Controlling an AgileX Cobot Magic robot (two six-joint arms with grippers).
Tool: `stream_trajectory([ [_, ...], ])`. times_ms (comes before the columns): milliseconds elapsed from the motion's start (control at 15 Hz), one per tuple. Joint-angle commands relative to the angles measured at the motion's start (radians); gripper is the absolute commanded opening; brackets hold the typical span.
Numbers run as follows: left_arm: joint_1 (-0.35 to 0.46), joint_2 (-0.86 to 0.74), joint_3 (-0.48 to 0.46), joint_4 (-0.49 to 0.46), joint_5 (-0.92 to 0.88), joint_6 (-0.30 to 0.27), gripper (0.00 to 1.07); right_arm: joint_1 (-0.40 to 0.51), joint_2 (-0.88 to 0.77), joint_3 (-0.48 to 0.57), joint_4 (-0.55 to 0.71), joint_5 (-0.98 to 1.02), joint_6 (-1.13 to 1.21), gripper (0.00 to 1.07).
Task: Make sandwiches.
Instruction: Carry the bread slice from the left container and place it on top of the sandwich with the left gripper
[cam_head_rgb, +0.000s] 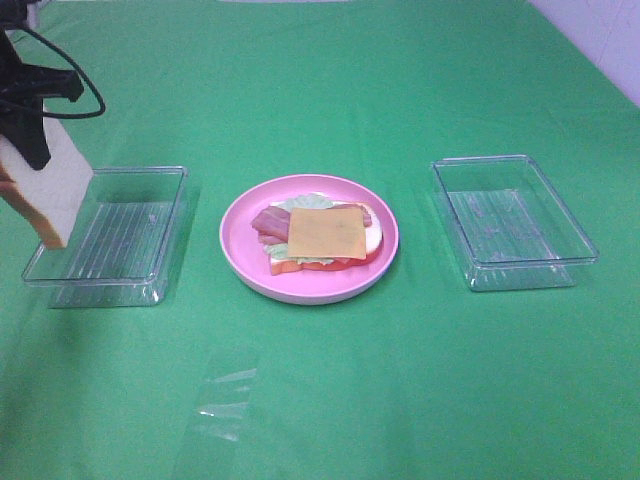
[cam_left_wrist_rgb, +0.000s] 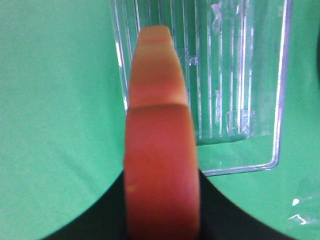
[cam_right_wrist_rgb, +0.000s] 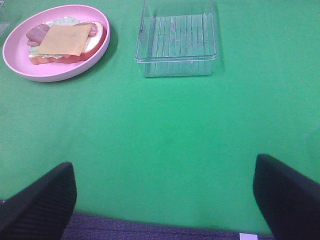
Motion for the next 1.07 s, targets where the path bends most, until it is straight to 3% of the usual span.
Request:
stream_trajectory([
  [67,-0.004,-0.095,0.005,-0.093,0.1,0.039,0.0,-0.006,-0.032,0.001,0.003,-0.003,-0.014,0.91],
  [200,-0.004,-0.115,0.005,-0.154,0.1,0.096,0.0,-0.006,-0.032,0.001,0.003,-0.003,-0.014,0.91],
  [333,-0.004,-0.119,0.005,-0.316,0.087,0.185,0.0,-0.006,-0.032,0.001,0.003,-0.003,-0.014,0.91],
  [600,-0.005,-0.109,0.005,-0.589,-0.011,0.22,0.0,-0.006,-0.032,0.001,0.003,-0.003,-0.014,0.91],
  [667,-0.02,-0.081,0.005,-0.692,-0.057,0.266,0.0,-0.006,-0.032,0.001,0.003,-0.003,-0.014,0.91],
  [867,-0.101,0.013,0.005,-0.791,-0.11,0.289,0.0,-0.006,-0.032,0.001,0.003,-0.003,-0.014,0.91],
  [1067,-0.182,0.113,0.005,-0.937,-0.207,0.384,0.0,-0.006,-0.032,0.001,0.003,-0.003,-0.014,0.91],
])
